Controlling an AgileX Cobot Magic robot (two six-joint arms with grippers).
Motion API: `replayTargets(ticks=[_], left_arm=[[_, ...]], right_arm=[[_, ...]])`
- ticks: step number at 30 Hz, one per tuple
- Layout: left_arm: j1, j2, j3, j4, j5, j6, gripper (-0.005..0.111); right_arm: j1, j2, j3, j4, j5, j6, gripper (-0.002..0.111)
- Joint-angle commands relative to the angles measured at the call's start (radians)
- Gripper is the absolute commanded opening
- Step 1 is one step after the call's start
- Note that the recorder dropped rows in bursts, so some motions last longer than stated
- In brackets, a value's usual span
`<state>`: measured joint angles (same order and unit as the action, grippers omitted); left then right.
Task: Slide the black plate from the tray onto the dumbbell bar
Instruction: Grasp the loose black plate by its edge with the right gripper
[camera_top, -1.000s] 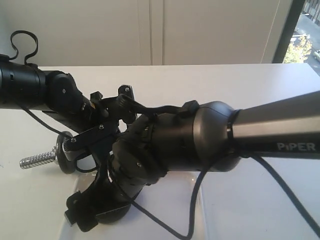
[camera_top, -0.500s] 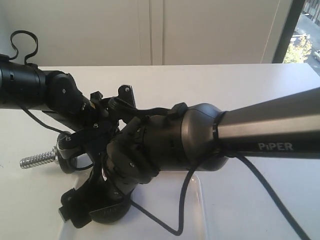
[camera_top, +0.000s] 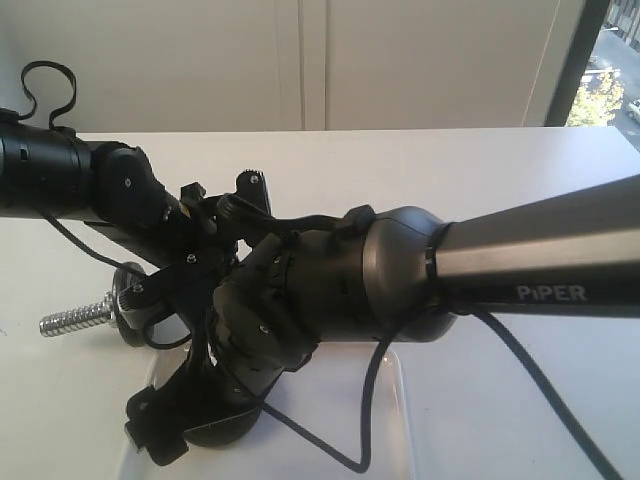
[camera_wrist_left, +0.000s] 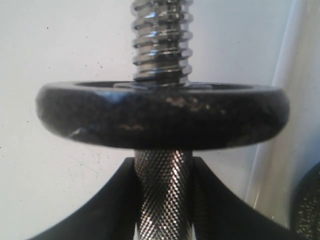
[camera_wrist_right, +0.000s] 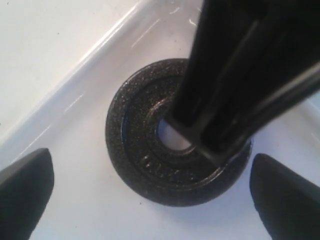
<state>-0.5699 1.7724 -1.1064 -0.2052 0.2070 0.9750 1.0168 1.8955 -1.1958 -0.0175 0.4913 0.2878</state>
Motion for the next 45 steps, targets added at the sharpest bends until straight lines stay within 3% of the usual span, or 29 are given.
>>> replayTargets(ticks=[1, 30, 45], left_arm=[[-0.002, -0.051, -0.022, -0.026, -0.081, -0.007, 0.0], [-0.002, -0.051, -0.022, -0.026, -0.083, -0.007, 0.0], [0.0, -0.016, -0.022, 0.005, -0.175, -0.002, 0.0]], right_arm=[[0.0, 0.001, -0.004, -0.001, -0.024, 0.008, 0.105], [0.0, 0.071, -0.004, -0.076, -0.055, 0.003, 0.105], [0.0, 0.08, -0.004, -0.065, -0.076, 0.005, 0.105]])
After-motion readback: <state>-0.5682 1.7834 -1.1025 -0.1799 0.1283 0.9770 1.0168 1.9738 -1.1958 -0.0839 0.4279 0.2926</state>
